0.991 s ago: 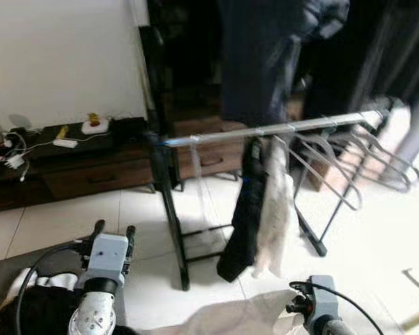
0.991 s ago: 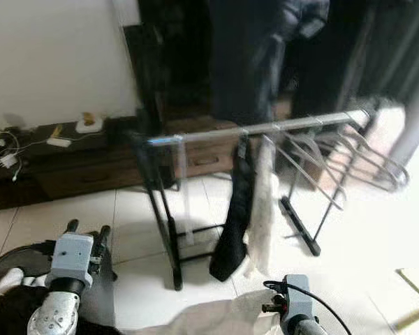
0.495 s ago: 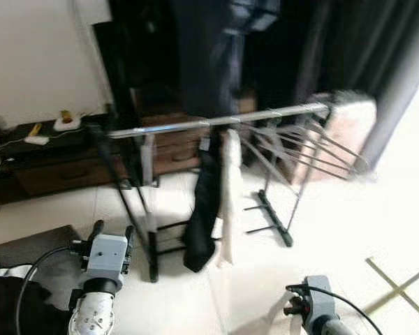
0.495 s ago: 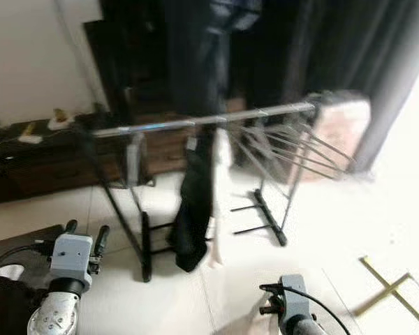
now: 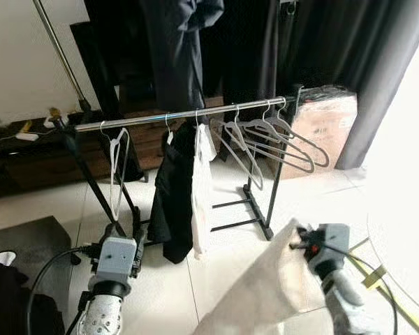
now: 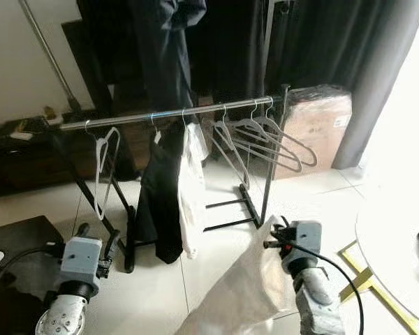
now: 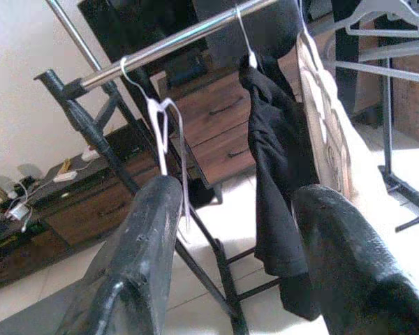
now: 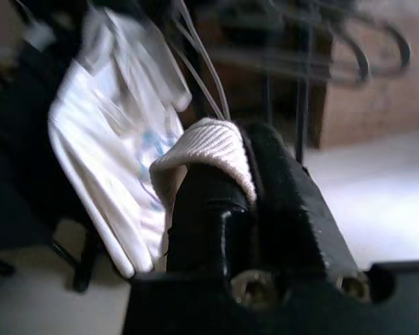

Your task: Hang hanger

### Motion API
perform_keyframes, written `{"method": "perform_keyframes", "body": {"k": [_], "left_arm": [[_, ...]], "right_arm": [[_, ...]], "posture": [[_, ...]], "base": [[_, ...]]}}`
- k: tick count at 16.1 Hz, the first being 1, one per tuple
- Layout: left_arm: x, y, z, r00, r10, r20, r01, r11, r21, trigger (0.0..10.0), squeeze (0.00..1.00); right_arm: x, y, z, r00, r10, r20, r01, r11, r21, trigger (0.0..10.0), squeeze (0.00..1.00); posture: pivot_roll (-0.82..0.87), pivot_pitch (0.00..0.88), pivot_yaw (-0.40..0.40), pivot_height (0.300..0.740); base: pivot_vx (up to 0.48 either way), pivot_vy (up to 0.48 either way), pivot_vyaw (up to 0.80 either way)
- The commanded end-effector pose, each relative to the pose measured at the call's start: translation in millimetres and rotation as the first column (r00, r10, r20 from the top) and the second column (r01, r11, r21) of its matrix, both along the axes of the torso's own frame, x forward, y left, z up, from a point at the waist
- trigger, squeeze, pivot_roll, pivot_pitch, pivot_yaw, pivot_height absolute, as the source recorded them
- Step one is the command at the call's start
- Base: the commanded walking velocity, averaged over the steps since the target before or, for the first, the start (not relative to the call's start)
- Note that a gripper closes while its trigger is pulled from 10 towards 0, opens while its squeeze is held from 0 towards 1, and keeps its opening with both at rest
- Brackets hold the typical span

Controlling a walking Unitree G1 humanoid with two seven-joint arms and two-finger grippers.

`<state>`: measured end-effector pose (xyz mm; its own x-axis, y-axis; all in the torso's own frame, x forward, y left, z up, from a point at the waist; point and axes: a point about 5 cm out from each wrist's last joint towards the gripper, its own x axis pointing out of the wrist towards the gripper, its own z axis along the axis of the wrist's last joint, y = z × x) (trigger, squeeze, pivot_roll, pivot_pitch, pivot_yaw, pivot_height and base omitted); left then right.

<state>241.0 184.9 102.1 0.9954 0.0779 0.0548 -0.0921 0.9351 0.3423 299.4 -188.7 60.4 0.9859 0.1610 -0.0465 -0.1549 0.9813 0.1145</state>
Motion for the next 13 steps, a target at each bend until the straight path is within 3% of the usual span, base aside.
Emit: {"method": "perform_keyframes", "body": {"k": [1,3,6,13], "left_arm": [[-0.8,2.5,0,1.000,-0.002,-0.006,0.002,1.000,0.000,10.0,0.00],[-2.4,1.5,-4,0.999,-0.012,-0.033,0.011,1.000,-0.007,10.0,0.00],[-3.9,0.4,-5,0.999,-0.017,-0.031,0.016,1.000,-0.007,10.0,0.00],[-15.1,5.3,-5,0.999,0.032,-0.016,-0.033,0.999,-0.026,10.0,0.00]], "right_arm": [[2.5,10.5,10,0.998,0.057,0.038,-0.057,0.998,0.000,10.0,0.00],[3.9,21.8,45,0.979,0.106,0.172,-0.114,0.993,0.034,10.0,0.00],[3.7,27.1,62,0.970,0.129,0.205,-0.139,0.990,0.037,10.0,0.00],[-20.5,19.0,25,0.997,0.069,0.035,-0.069,0.998,-0.003,10.0,0.00]], "posture": [[0.10,0.074,-0.012,0.740],[0.10,0.072,-0.014,0.740],[0.10,0.063,-0.018,0.740],[0.10,0.042,-0.031,0.740]], "base": [[0.000,0.000,0.00],[0.000,0.000,0.00],[0.000,0.000,0.00],[0.000,0.000,0.00]]}}
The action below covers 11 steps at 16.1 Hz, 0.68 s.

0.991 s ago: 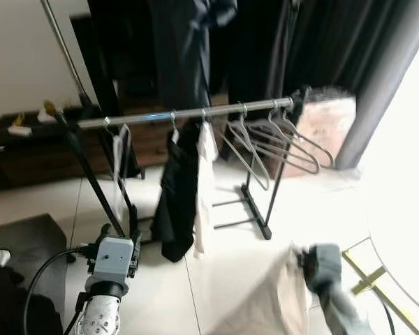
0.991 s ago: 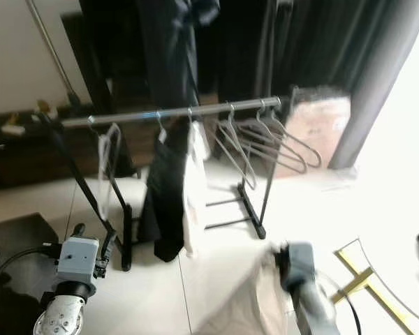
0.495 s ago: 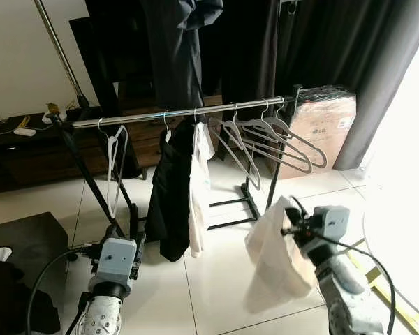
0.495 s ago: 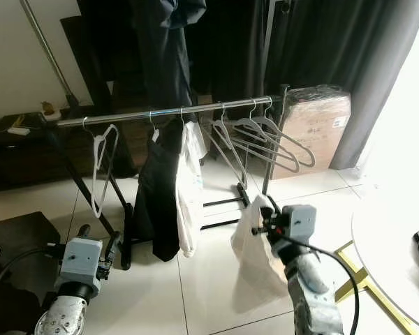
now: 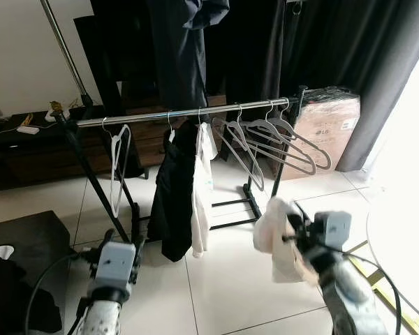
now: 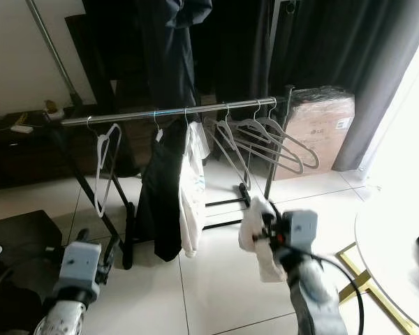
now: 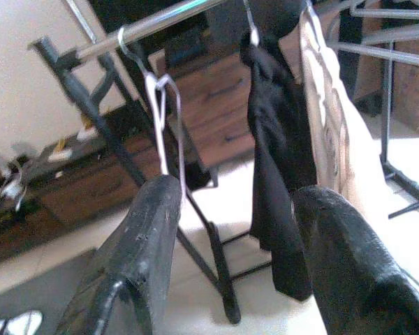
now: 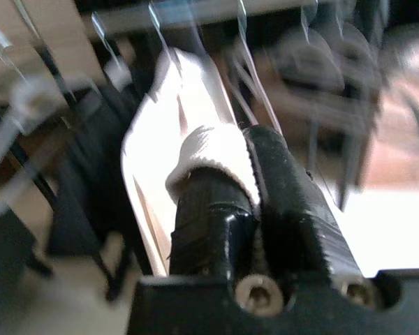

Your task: Hang hanger

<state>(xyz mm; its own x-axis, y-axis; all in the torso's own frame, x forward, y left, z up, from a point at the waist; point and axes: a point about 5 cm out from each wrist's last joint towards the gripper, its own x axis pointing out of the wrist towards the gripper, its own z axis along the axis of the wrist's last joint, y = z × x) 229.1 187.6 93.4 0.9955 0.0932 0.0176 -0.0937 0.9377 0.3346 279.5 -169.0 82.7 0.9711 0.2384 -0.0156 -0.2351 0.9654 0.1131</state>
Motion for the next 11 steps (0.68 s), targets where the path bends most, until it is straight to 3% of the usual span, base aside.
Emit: {"method": "perform_keyframes", "body": {"k": [1,7,11], "left_arm": [[-9.3,5.3,3,0.999,0.038,0.023,-0.038,0.998,-0.041,10.0,0.00],[-27.0,15.6,-1,0.994,0.110,0.009,-0.109,0.990,-0.085,10.0,0.00],[-27.1,13.9,3,0.994,0.106,0.018,-0.104,0.991,-0.082,10.0,0.00]], "right_arm": [[-5.2,-2.0,-1,1.000,-0.021,-0.018,0.021,1.000,0.000,10.0,0.00],[-6.3,-4.1,-18,0.993,-0.064,-0.103,0.063,0.998,-0.020,10.0,0.00],[-4.9,-2.7,-19,0.992,-0.063,-0.113,0.061,0.998,-0.022,10.0,0.00]], "posture": [[0.10,0.040,-0.034,0.740],[0.11,0.024,-0.043,0.740],[0.12,0.021,-0.044,0.740]], "base": [[0.000,0.000,0.00],[0.000,0.000,0.00],[0.000,0.000,0.00]]}}
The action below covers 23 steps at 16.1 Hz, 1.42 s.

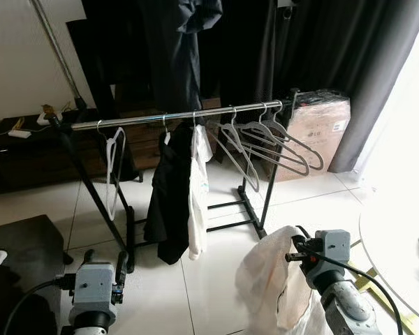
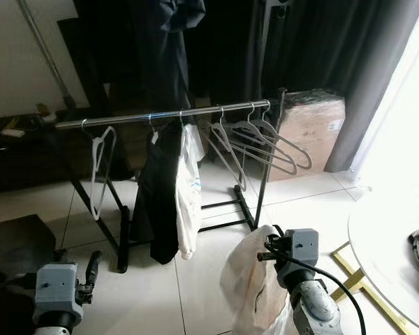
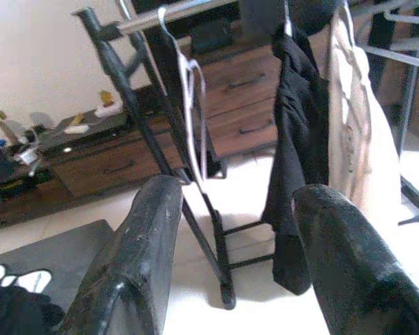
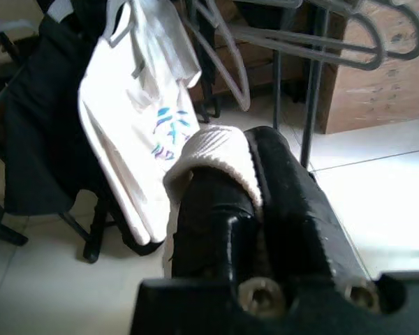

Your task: Hang hanger

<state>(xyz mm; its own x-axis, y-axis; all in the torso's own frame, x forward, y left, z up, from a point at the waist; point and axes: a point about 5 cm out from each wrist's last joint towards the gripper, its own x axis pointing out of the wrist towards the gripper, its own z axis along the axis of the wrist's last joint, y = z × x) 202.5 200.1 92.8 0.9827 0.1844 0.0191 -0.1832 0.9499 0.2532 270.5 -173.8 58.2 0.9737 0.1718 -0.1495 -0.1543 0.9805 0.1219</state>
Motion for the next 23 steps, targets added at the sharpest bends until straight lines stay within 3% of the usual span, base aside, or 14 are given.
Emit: {"method": "perform_keyframes", "body": {"k": [1,5,12,23], "left_arm": [[0.8,1.0,5,1.000,0.014,0.013,-0.014,1.000,0.002,10.0,0.00],[3.1,4.7,7,1.000,0.025,0.017,-0.025,1.000,0.007,10.0,0.00],[1.7,7.2,8,1.000,0.024,0.014,-0.025,1.000,0.014,10.0,0.00],[5.5,5.2,11,1.000,0.003,0.017,-0.004,1.000,0.009,10.0,0.00]], "right_arm": [[4.6,3.1,6,1.000,0.008,0.019,-0.008,1.000,0.000,10.0,0.00],[4.6,5.4,6,0.999,0.023,0.030,-0.023,1.000,-0.008,10.0,0.00],[0.6,13.3,5,0.997,0.065,0.031,-0.065,0.998,-0.004,10.0,0.00],[-0.5,17.6,1,0.997,0.081,0.007,-0.081,0.997,0.018,10.0,0.00]], "posture": [[0.12,0.021,-0.044,0.740],[0.12,0.020,-0.044,0.740],[0.12,0.018,-0.041,0.740],[0.12,0.041,-0.040,0.740]], "base": [[0.000,0.000,0.00],[0.000,0.000,0.00],[0.199,0.000,0.77],[0.304,0.000,0.00]]}}
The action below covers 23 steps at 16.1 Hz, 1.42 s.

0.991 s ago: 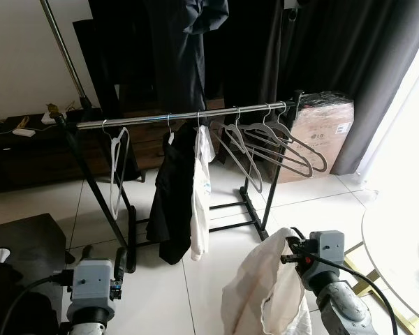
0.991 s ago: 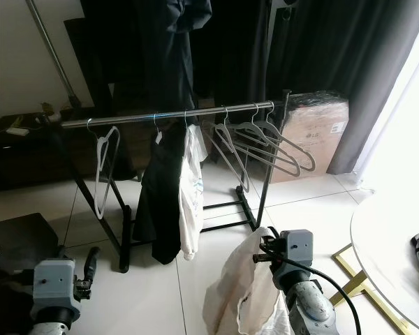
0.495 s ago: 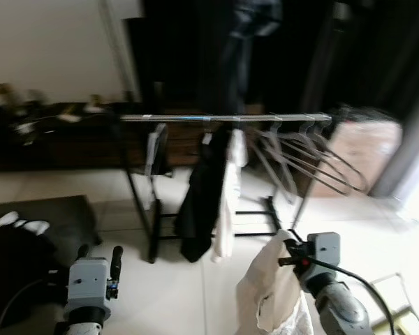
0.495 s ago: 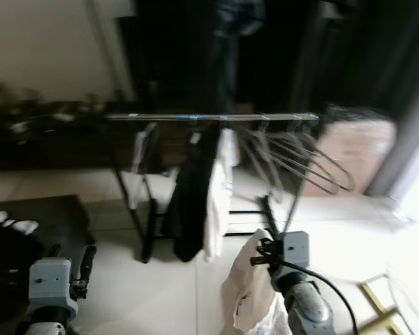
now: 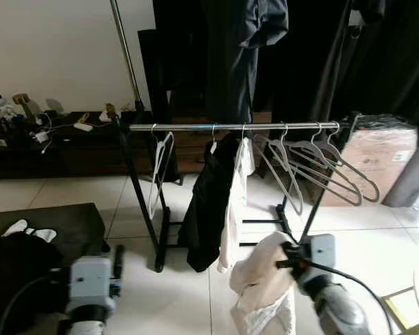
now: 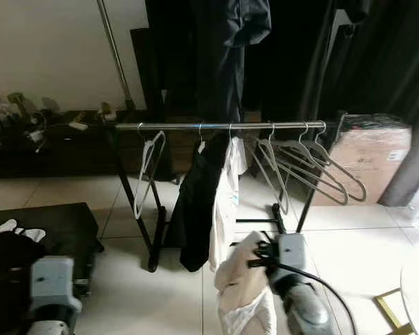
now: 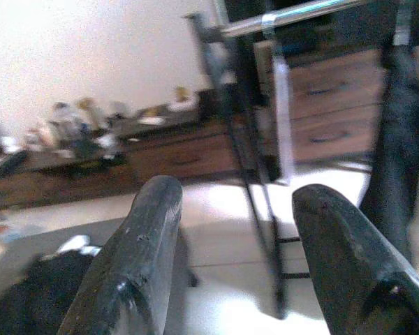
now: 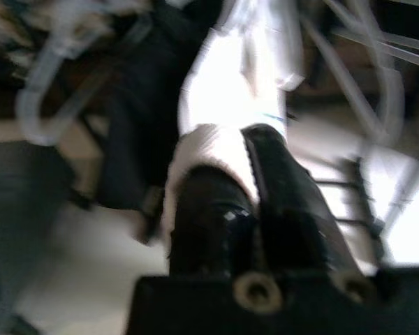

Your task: Hang hanger

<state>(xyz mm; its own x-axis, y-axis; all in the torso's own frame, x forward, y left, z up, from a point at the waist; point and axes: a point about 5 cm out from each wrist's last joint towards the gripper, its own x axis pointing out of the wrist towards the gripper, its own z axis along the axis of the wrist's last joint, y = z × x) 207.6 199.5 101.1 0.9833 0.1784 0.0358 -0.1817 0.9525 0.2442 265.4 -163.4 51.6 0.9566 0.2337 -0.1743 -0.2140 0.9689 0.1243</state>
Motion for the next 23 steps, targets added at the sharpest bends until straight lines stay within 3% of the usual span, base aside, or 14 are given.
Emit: {"method": "perform_keyframes", "body": {"k": [1,8,11,23], "left_arm": [[0.5,5.8,3,1.000,0.010,-0.001,-0.010,1.000,0.015,10.0,0.00],[1.1,6.5,4,1.000,0.011,-0.002,-0.011,1.000,0.019,10.0,0.00],[2.0,5.4,5,1.000,0.011,-0.003,-0.011,1.000,0.018,10.0,0.00],[2.4,2.8,5,1.000,0.014,-0.007,-0.014,1.000,0.022,10.0,0.00]], "right_arm": [[4.6,7.4,7,0.999,0.017,0.030,-0.017,1.000,0.022,10.0,0.00],[3.1,12.9,6,0.998,0.064,0.026,-0.064,0.998,0.011,10.0,0.00],[1.7,15.4,5,0.996,0.084,0.016,-0.085,0.996,0.018,10.0,0.00],[-0.9,14.1,-5,0.994,0.100,-0.040,-0.099,0.995,0.012,10.0,0.00]], "posture": [[0.12,0.044,-0.040,0.740],[0.12,0.054,-0.039,0.740],[0.12,0.058,-0.040,0.740],[0.13,0.083,-0.048,0.740]], "base": [[0.311,0.000,0.00],[0.331,0.000,0.00],[0.339,0.000,0.79],[0.340,0.000,0.00]]}}
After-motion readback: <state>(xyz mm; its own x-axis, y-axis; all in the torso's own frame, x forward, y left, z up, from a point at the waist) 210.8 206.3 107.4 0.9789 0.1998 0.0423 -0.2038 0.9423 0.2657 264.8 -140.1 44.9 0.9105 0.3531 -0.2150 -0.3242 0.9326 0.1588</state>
